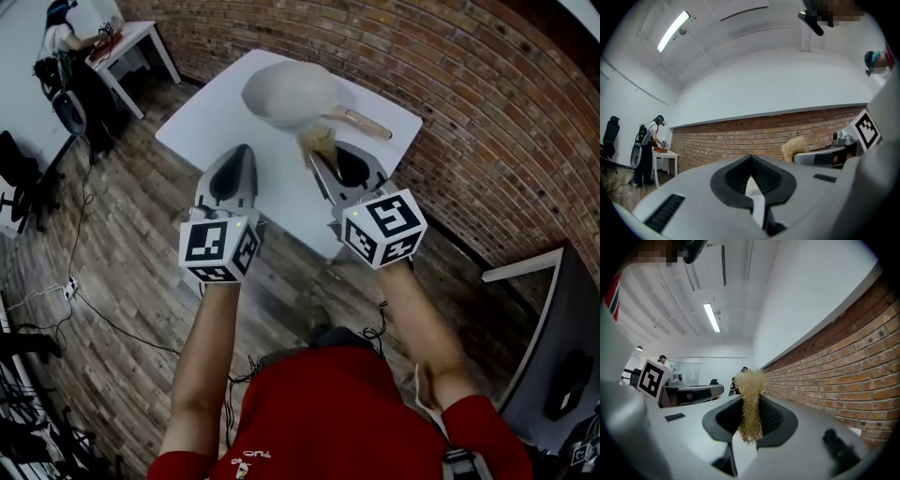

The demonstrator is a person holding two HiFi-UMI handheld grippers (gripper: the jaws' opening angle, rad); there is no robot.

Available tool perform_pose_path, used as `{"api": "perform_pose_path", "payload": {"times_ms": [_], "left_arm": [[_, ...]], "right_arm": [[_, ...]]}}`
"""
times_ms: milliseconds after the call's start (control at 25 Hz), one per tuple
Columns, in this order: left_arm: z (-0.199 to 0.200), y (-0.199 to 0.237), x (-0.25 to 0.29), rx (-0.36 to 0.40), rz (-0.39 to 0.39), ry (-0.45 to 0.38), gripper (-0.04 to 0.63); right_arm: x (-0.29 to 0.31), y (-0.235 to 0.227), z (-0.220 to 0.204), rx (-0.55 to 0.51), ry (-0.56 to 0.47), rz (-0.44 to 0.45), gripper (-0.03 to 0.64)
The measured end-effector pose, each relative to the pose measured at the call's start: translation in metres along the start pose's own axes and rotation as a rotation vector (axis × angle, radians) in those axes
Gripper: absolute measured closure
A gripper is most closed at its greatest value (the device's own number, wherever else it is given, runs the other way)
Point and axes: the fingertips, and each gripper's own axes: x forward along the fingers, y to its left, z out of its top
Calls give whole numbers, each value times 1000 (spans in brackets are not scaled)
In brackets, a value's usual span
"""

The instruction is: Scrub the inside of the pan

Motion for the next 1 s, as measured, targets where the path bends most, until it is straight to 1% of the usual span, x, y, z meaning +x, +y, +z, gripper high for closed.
{"api": "perform_pose_path", "payload": {"times_ms": [160, 320, 560, 800, 1000], "left_arm": [[-4, 10, 34, 11, 20, 3, 581], [-12, 25, 57, 10, 38, 20, 582], [-18, 56, 91, 12, 43, 28, 581], [-21, 88, 136, 8, 3, 12, 581], [-28, 122, 179, 11, -42, 8, 582]], "right_arm": [[28, -26, -2, 2, 9, 13, 531], [52, -40, -6, 8, 20, 24, 531], [93, -60, -4, 11, 31, 6, 529], [144, -77, 0, -26, 43, -29, 531], [193, -95, -6, -41, 70, -83, 531]]}}
